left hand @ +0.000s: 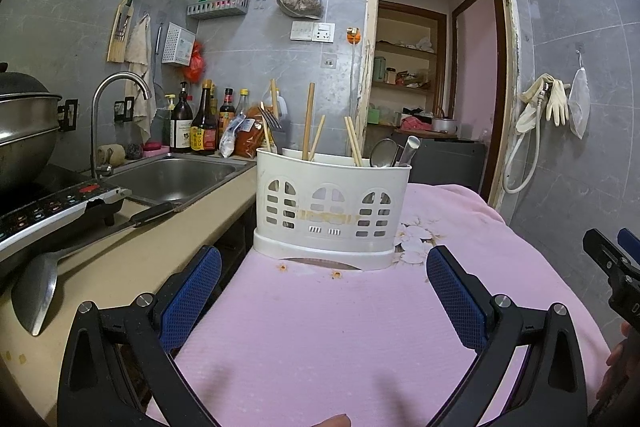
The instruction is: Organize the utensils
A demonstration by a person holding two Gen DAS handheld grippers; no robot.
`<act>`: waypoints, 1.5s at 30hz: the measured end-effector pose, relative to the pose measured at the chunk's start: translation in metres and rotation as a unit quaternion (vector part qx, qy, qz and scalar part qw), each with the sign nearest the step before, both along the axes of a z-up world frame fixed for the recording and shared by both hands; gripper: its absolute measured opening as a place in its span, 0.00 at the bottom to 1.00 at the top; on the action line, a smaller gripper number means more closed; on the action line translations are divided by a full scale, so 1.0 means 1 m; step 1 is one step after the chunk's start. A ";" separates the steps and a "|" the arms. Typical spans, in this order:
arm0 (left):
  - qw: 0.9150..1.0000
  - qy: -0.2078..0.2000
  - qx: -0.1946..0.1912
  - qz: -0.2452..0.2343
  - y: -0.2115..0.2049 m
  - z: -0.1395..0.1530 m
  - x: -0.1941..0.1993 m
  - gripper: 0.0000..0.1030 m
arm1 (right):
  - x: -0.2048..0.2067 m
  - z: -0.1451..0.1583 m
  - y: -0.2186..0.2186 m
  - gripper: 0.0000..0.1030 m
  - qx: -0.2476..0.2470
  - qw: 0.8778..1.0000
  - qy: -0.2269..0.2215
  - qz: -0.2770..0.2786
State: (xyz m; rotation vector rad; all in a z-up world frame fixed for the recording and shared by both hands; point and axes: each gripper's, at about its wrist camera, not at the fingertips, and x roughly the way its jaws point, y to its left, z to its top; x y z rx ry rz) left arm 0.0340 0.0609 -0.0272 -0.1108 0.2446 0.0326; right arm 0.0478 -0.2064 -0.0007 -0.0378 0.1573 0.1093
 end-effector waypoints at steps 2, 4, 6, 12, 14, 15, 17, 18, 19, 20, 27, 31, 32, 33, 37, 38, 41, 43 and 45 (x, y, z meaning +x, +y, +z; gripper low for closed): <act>1.000 0.000 0.000 0.000 0.000 0.000 0.000 0.98 | 0.000 0.000 0.000 1.00 0.000 1.000 0.000 0.000; 1.000 0.000 0.000 0.000 0.000 0.000 0.000 0.98 | 0.000 0.000 0.000 1.00 0.001 1.000 0.000 0.000; 1.000 0.000 0.000 0.001 -0.001 0.000 0.000 0.98 | 0.000 0.001 0.000 1.00 0.001 1.000 -0.001 0.000; 1.000 0.000 0.000 0.001 0.000 0.000 0.000 0.98 | 0.000 0.001 0.000 1.00 0.001 1.000 0.000 0.000; 1.000 0.000 0.000 0.001 0.000 0.000 0.000 0.98 | -0.001 0.002 0.000 1.00 0.001 1.000 0.000 0.001; 1.000 0.000 -0.001 0.001 0.000 0.000 0.000 0.98 | -0.001 0.002 -0.001 1.00 0.001 1.000 0.000 0.001; 1.000 0.002 -0.002 0.002 0.001 -0.001 0.000 0.98 | -0.001 0.002 0.000 1.00 0.000 1.000 0.000 0.001; 1.000 0.003 -0.003 0.002 0.001 -0.002 0.000 0.98 | -0.001 0.002 0.000 1.00 0.001 1.000 0.000 0.001; 1.000 0.003 -0.003 0.003 0.001 -0.002 0.000 0.98 | -0.001 0.002 0.000 1.00 0.001 1.000 0.001 0.001; 1.000 0.004 -0.003 0.003 0.001 -0.003 0.000 0.98 | -0.002 0.002 0.000 1.00 0.000 1.000 0.001 0.001; 1.000 0.004 -0.004 0.004 0.001 -0.003 0.001 0.98 | -0.002 0.002 0.001 1.00 -0.001 1.000 0.003 0.002; 1.000 0.006 -0.006 0.004 0.001 -0.006 0.003 0.98 | -0.001 0.002 0.003 1.00 -0.002 1.000 0.003 0.002; 1.000 0.006 -0.006 0.004 0.001 -0.007 0.003 0.98 | 0.000 0.002 0.003 1.00 -0.002 1.000 0.003 0.001; 1.000 0.007 -0.005 0.004 0.001 -0.007 0.003 0.98 | 0.000 0.001 0.005 1.00 -0.002 1.000 0.004 0.001; 1.000 0.007 -0.005 0.004 0.001 -0.007 0.004 0.98 | 0.000 0.001 0.005 1.00 -0.003 1.000 0.003 0.001; 1.000 0.006 -0.005 0.004 0.001 -0.007 0.003 0.98 | 0.000 0.001 0.004 1.00 -0.002 1.000 0.004 0.002; 1.000 0.006 -0.005 0.005 0.001 -0.007 0.004 0.98 | 0.000 0.001 0.004 1.00 -0.002 1.000 0.004 0.002; 1.000 0.006 -0.005 0.005 0.002 -0.007 0.004 0.98 | 0.000 0.001 0.004 1.00 -0.002 1.000 0.004 0.002; 1.000 0.005 -0.005 0.005 0.001 -0.007 0.004 0.98 | 0.000 0.001 0.005 1.00 -0.002 1.000 0.004 0.002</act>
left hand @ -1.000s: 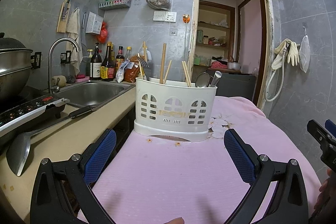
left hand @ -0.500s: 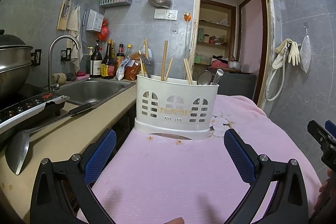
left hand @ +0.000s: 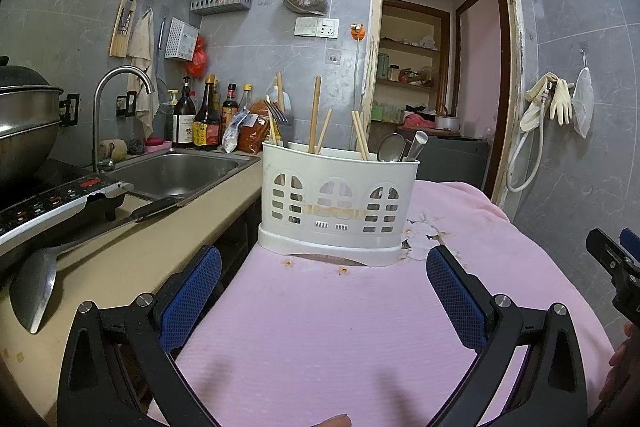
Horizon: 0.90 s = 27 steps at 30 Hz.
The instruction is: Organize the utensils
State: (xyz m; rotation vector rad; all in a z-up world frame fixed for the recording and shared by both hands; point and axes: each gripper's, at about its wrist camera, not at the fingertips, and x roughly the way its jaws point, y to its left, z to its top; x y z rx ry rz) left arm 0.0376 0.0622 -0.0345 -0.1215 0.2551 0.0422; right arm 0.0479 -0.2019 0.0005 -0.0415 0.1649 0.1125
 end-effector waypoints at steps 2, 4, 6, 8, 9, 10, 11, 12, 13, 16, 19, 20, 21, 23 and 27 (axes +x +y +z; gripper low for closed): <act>1.000 0.000 0.001 0.001 0.000 0.000 0.000 0.98 | 0.000 0.000 0.000 1.00 -0.001 1.000 0.000 0.000; 1.000 0.000 0.000 0.001 0.000 0.000 0.000 0.98 | 0.000 -0.001 0.001 1.00 -0.001 1.000 -0.001 0.000; 1.000 0.000 0.000 0.000 0.001 0.000 0.000 0.98 | 0.000 -0.001 0.001 1.00 -0.001 1.000 0.000 0.000; 1.000 0.000 0.001 0.000 0.000 0.000 0.000 0.98 | 0.000 -0.001 0.001 1.00 -0.001 1.000 0.000 0.000; 1.000 0.000 0.001 0.001 0.000 0.000 0.000 0.98 | 0.000 -0.001 0.001 1.00 -0.001 1.000 0.000 0.000; 1.000 -0.001 0.001 0.001 0.000 0.001 -0.001 0.98 | 0.000 -0.001 0.001 1.00 -0.001 1.000 0.000 0.000; 1.000 -0.001 0.002 0.001 0.000 0.001 -0.001 0.98 | 0.000 -0.001 0.001 1.00 -0.001 1.000 0.000 0.000; 1.000 -0.001 0.002 0.001 0.001 0.001 -0.001 0.98 | 0.000 -0.001 0.001 1.00 -0.001 1.000 -0.001 0.000; 1.000 -0.001 0.003 0.002 0.000 0.002 -0.001 0.98 | 0.000 -0.001 0.000 1.00 -0.001 1.000 0.000 0.000; 1.000 -0.002 0.004 0.002 0.000 0.002 -0.001 0.98 | 0.000 -0.001 0.000 1.00 -0.001 1.000 0.000 0.000; 1.000 -0.003 0.004 0.002 -0.001 0.003 -0.002 0.98 | 0.000 0.000 0.000 1.00 -0.001 1.000 0.000 0.000; 1.000 -0.003 0.005 0.002 -0.001 0.003 -0.002 0.98 | 0.000 0.000 0.000 1.00 -0.001 1.000 0.000 0.000; 1.000 -0.003 0.005 0.003 -0.001 0.003 -0.002 0.98 | 0.000 0.000 0.000 1.00 -0.001 1.000 0.000 0.000; 1.000 -0.003 0.004 0.002 -0.001 0.003 -0.002 0.98 | 0.000 0.000 0.000 1.00 -0.001 1.000 0.000 0.000; 1.000 -0.003 0.005 0.002 -0.001 0.003 -0.002 0.98 | 0.000 0.000 0.000 1.00 -0.001 1.000 0.000 0.000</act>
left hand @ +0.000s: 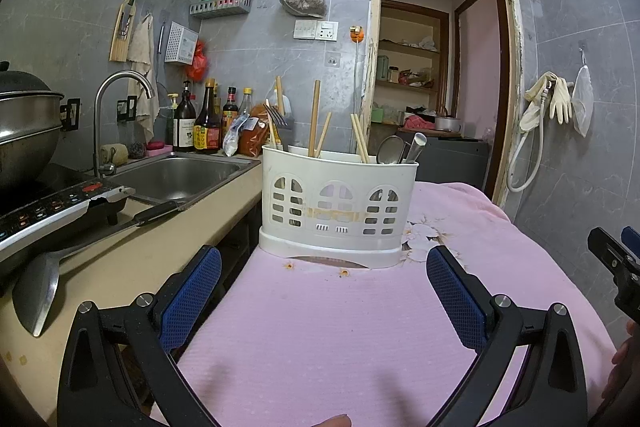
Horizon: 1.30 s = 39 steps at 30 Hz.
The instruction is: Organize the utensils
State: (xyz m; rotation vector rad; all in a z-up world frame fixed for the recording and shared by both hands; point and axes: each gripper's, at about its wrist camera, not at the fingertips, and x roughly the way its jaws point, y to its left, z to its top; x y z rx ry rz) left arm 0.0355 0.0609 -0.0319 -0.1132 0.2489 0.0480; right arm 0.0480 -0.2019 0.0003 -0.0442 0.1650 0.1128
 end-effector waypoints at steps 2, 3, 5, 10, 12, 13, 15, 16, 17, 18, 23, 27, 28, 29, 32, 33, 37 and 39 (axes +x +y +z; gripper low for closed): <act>1.000 0.000 0.001 0.000 0.000 0.000 0.000 0.98 | 0.000 0.000 0.000 1.00 0.000 1.000 0.000 0.000; 1.000 -0.001 0.001 0.000 0.000 0.001 0.000 0.98 | 0.000 0.000 0.000 1.00 0.000 1.000 0.000 0.000; 1.000 -0.002 0.000 0.001 0.000 0.001 0.000 0.98 | 0.000 0.000 0.000 1.00 0.000 1.000 0.000 0.000; 1.000 -0.003 0.008 0.011 -0.003 0.002 0.000 0.98 | 0.000 0.000 0.000 1.00 0.001 1.000 0.000 0.000; 1.000 -0.006 0.015 0.013 -0.004 0.002 0.000 0.98 | 0.000 0.000 0.000 1.00 0.000 1.000 0.000 0.000; 1.000 -0.007 0.018 0.013 -0.005 0.002 0.000 0.98 | 0.000 0.000 0.000 1.00 0.000 1.000 0.000 0.000; 1.000 -0.006 0.022 0.013 -0.006 0.002 0.000 0.98 | 0.000 0.000 0.000 1.00 0.000 1.000 0.000 0.000; 1.000 -0.005 0.025 0.013 -0.006 0.002 0.001 0.98 | 0.000 0.000 0.000 1.00 0.000 1.000 0.000 0.000; 1.000 -0.005 0.026 0.014 -0.006 0.001 0.002 0.98 | 0.000 0.000 0.000 1.00 0.000 1.000 0.000 0.000; 1.000 -0.004 0.027 0.014 -0.006 0.001 0.002 0.98 | 0.000 0.000 0.000 1.00 0.000 1.000 0.000 0.000; 1.000 0.005 0.022 0.017 -0.003 -0.001 0.006 0.98 | 0.000 -0.001 0.001 1.00 -0.001 1.000 0.000 0.000; 1.000 0.006 0.021 0.018 -0.002 -0.002 0.006 0.98 | 0.001 -0.001 0.001 1.00 -0.001 1.000 0.000 0.001; 1.000 0.006 0.021 0.019 -0.003 -0.002 0.006 0.98 | 0.001 -0.001 0.001 1.00 -0.001 1.000 0.000 0.001; 1.000 0.006 0.022 0.019 -0.003 -0.001 0.006 0.98 | 0.001 -0.001 0.001 1.00 -0.001 1.000 0.001 0.001; 1.000 0.005 0.022 0.019 -0.003 -0.001 0.006 0.98 | 0.000 0.000 0.002 1.00 -0.001 1.000 0.001 0.002; 1.000 0.005 0.023 0.019 -0.003 -0.001 0.006 0.98 | 0.000 0.000 0.002 1.00 -0.001 1.000 0.000 0.002; 1.000 0.006 0.023 0.019 -0.003 -0.001 0.005 0.98 | -0.001 0.001 0.002 1.00 -0.001 1.000 0.000 0.001; 1.000 0.006 0.023 0.018 -0.003 -0.001 0.005 0.98 | -0.001 0.001 0.002 1.00 0.000 1.000 0.000 0.002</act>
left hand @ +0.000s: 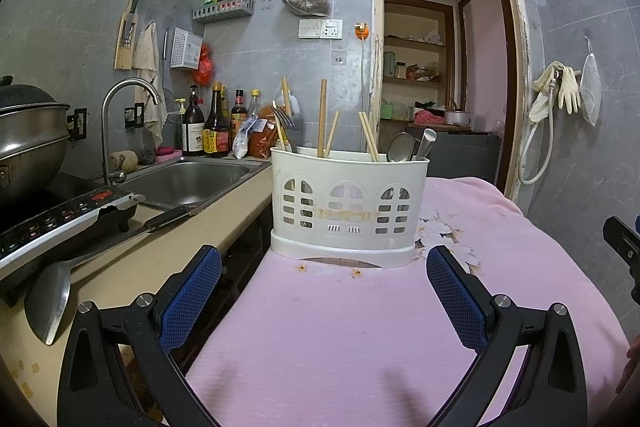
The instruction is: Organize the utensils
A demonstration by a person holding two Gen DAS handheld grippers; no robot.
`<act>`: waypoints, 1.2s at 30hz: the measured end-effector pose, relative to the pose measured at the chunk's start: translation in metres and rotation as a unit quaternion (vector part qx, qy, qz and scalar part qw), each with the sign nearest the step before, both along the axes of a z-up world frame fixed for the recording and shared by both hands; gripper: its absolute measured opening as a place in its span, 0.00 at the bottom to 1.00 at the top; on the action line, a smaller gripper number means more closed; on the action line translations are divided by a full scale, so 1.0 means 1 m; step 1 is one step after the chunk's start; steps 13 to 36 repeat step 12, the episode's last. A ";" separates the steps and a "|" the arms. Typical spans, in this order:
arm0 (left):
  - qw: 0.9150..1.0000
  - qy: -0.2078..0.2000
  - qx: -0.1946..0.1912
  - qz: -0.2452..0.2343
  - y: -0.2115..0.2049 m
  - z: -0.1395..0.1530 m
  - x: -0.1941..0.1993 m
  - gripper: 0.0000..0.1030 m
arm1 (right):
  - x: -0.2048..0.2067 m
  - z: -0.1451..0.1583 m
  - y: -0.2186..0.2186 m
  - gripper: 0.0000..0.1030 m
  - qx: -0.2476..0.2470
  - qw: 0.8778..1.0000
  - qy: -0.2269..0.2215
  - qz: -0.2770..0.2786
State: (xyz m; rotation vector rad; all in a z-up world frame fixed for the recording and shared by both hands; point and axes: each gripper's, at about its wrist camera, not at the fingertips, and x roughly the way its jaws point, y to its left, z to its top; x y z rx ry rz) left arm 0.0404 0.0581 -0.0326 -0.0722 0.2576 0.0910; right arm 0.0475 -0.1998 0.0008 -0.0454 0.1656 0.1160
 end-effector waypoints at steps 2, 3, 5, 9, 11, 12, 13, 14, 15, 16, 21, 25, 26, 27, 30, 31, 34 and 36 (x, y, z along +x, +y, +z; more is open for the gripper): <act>1.000 0.000 0.000 0.000 0.000 0.000 0.000 0.98 | 0.000 0.000 0.000 1.00 0.000 1.000 0.000 0.000; 1.000 0.000 0.000 0.000 0.000 0.000 0.000 0.98 | 0.000 0.000 0.000 1.00 0.000 1.000 0.000 0.000; 1.000 0.000 0.001 0.000 0.000 0.000 0.000 0.98 | 0.000 0.000 0.000 1.00 0.000 1.000 0.001 0.000; 1.000 0.000 0.003 0.000 0.000 0.001 -0.001 0.98 | 0.000 0.001 0.000 1.00 0.000 1.000 0.001 0.000; 1.000 0.000 0.003 0.000 0.000 0.002 0.000 0.98 | 0.000 0.001 0.000 1.00 0.000 1.000 0.001 0.001; 1.000 0.000 0.003 0.000 0.000 0.002 0.000 0.98 | 0.000 0.002 0.000 1.00 -0.001 1.000 0.001 0.000; 1.000 0.000 0.003 0.000 0.000 0.002 0.000 0.98 | 0.000 0.002 0.000 1.00 -0.001 1.000 0.001 0.000; 1.000 0.000 0.003 0.000 0.000 0.002 0.000 0.98 | 0.000 0.002 0.000 1.00 -0.001 1.000 0.001 0.000; 1.000 0.000 0.003 0.000 0.000 0.002 0.000 0.98 | 0.000 0.002 0.000 1.00 -0.001 1.000 0.001 0.000; 1.000 0.000 0.003 0.000 0.000 0.002 0.000 0.98 | 0.000 0.002 0.000 1.00 -0.001 1.000 0.001 0.000; 1.000 0.000 0.003 0.000 0.000 0.002 0.000 0.98 | 0.000 0.002 0.000 1.00 -0.001 1.000 0.001 0.000; 1.000 0.000 0.003 0.000 0.000 0.002 0.000 0.98 | 0.000 0.002 0.000 1.00 -0.001 1.000 0.001 0.000; 1.000 0.000 0.003 0.000 0.000 0.002 0.000 0.98 | 0.000 0.002 0.000 1.00 -0.001 1.000 0.001 0.000; 1.000 0.000 0.003 0.000 0.000 0.002 0.000 0.98 | 0.000 0.002 0.000 1.00 -0.001 1.000 0.001 0.000; 1.000 0.000 0.003 0.000 0.000 0.002 0.000 0.98 | 0.000 0.002 0.000 1.00 -0.001 1.000 0.001 0.000; 1.000 0.000 0.003 0.000 0.000 0.002 0.000 0.98 | 0.000 0.002 0.000 1.00 -0.001 1.000 0.001 0.000; 1.000 0.000 0.003 0.000 0.000 0.002 0.000 0.98 | 0.000 0.002 0.000 1.00 -0.001 1.000 0.001 0.000; 1.000 0.000 0.003 0.000 0.000 0.002 0.000 0.98 | 0.000 0.002 0.000 1.00 -0.001 1.000 0.001 0.000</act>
